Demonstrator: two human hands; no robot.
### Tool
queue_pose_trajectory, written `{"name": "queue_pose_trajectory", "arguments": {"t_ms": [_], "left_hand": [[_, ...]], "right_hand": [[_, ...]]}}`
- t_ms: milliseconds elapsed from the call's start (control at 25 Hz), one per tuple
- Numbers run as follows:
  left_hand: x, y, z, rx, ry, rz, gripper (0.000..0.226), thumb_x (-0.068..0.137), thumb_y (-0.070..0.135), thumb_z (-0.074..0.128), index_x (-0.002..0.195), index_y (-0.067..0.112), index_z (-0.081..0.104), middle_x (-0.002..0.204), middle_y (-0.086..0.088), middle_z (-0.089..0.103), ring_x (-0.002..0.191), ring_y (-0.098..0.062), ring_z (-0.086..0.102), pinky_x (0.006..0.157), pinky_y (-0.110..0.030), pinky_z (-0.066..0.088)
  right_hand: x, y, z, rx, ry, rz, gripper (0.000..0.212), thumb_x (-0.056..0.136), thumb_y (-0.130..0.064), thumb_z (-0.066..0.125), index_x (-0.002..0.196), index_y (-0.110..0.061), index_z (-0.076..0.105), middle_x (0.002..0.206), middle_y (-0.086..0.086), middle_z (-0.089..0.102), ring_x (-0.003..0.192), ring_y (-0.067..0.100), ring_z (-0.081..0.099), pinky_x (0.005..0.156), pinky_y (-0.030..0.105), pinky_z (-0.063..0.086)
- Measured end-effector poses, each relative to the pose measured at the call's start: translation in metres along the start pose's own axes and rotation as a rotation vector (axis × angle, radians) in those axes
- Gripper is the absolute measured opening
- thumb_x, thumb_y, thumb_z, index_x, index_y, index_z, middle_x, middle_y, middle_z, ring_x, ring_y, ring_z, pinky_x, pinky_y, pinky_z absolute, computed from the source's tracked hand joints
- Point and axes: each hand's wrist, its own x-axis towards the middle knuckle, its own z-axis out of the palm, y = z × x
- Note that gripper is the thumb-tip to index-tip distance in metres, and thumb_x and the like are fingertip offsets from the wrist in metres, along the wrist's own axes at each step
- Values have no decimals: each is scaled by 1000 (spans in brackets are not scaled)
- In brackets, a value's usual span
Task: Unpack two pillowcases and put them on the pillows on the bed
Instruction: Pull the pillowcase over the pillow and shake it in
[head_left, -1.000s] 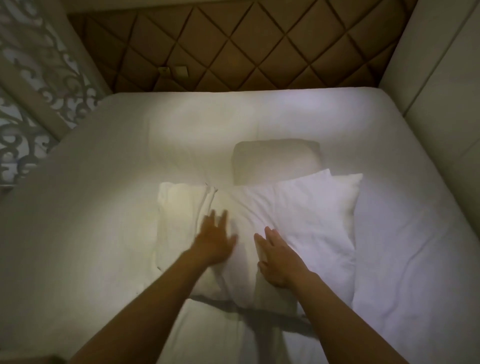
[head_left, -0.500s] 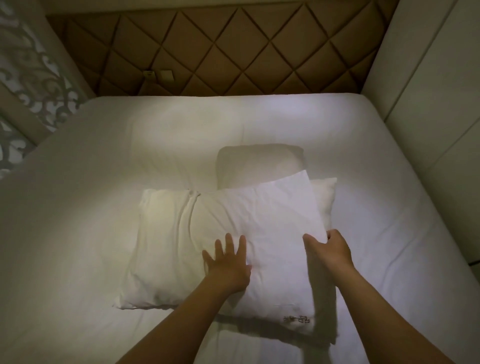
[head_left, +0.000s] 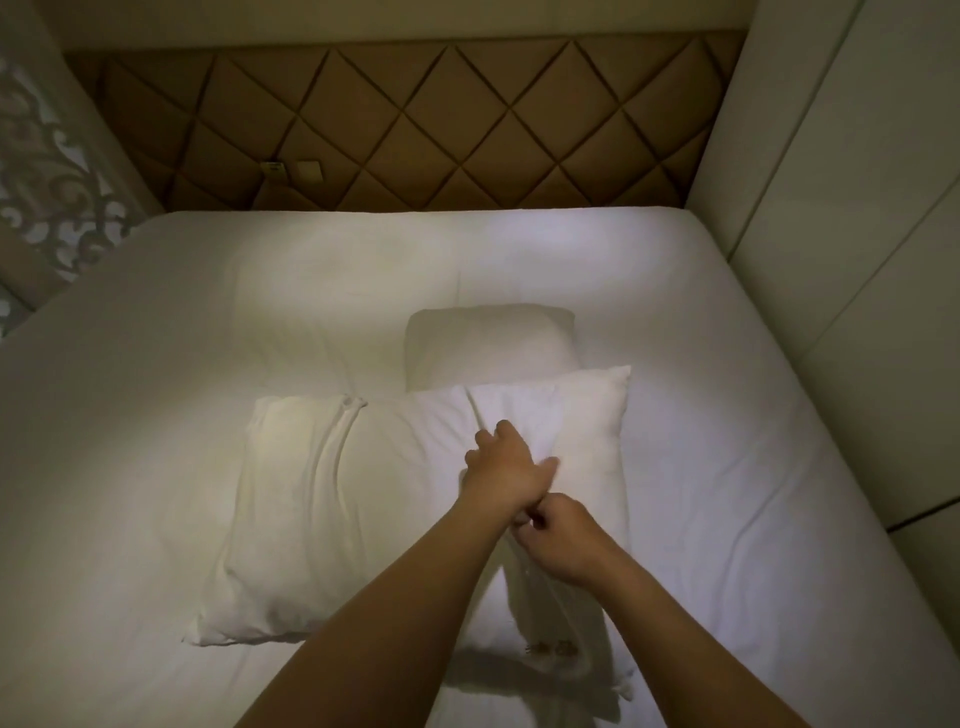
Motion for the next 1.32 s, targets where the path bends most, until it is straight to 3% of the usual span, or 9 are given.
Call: {"name": "queue_pose_trajectory", "arguments": {"t_ms": [80, 160, 280, 360, 560, 800, 1000, 1160, 1320], "left_hand": [[6, -5, 5, 72, 44, -22, 44, 86, 24, 61, 125, 13, 42, 129, -12, 45, 115, -33, 49, 94, -39, 48], [7, -15, 3, 76, 52, -44, 29, 87, 16, 59, 115, 11, 51, 122, -11, 50, 109, -29, 55, 92, -35, 50], [5, -24, -9, 19, 82, -44, 27, 97, 21, 48, 118, 5, 56, 121, -10, 54, 107, -25, 57, 91, -29, 48], [6, -29, -20, -15, 106, -52, 32, 98, 25, 44, 116, 4, 59, 119, -11, 55, 104, -25, 59, 91, -29, 50], [10, -34, -49, -158, 184, -119, 26, 94, 24, 46, 114, 9, 54, 109, -9, 60, 87, -23, 55, 71, -30, 44], [-12, -63, -84, -237, 214, -136, 38, 98, 38, 39, 130, 19, 46, 126, -5, 59, 104, -27, 58, 83, -31, 40], [-68, -110, -129, -495, 383, -59, 38, 102, 40, 33, 83, 19, 59, 88, -4, 68, 83, -22, 63, 75, -34, 50], [-136, -125, -180, -471, 409, 152, 38, 106, 26, 36, 71, 25, 51, 72, 10, 58, 67, -2, 54, 61, -12, 38], [-179, -130, -222, -378, 423, 301, 43, 99, 8, 44, 62, 30, 38, 58, 15, 46, 56, 1, 45, 57, -14, 31]], "right_hand": [[1, 12, -10, 11, 207, 56, 15, 95, -24, 54, 103, -18, 66, 98, -1, 64, 90, 15, 63, 87, 31, 55], [9, 33, -26, 43, 460, 228, 39, 89, -32, 58, 124, -15, 55, 120, 9, 56, 106, 28, 59, 92, 37, 51], [31, 48, -44, 271, 390, 464, 101, 79, -58, 68, 154, -16, 16, 153, 15, 35, 132, 39, 45, 106, 46, 42], [40, 36, -47, 420, 318, 455, 109, 76, -64, 69, 156, -24, 7, 157, 10, 30, 136, 38, 40, 105, 46, 39], [40, -9, -40, 424, 340, 115, 105, 65, -57, 81, 150, -36, 24, 147, -3, 47, 127, 23, 51, 102, 37, 45], [5, -71, -12, 117, 175, -106, 61, 89, -24, 60, 145, -30, 35, 135, 2, 56, 114, 23, 58, 89, 30, 46], [-56, -115, 45, -231, 12, -372, 62, 88, -37, 41, 148, -20, 39, 138, 9, 57, 119, 32, 56, 97, 33, 42], [-96, -167, 88, -349, -113, -551, 57, 93, -41, 33, 145, -22, 42, 126, 10, 64, 109, 33, 60, 95, 40, 46], [-99, -215, 108, -408, -107, -564, 48, 98, -48, 37, 131, -18, 56, 123, 7, 63, 111, 26, 59, 96, 37, 47]]}}
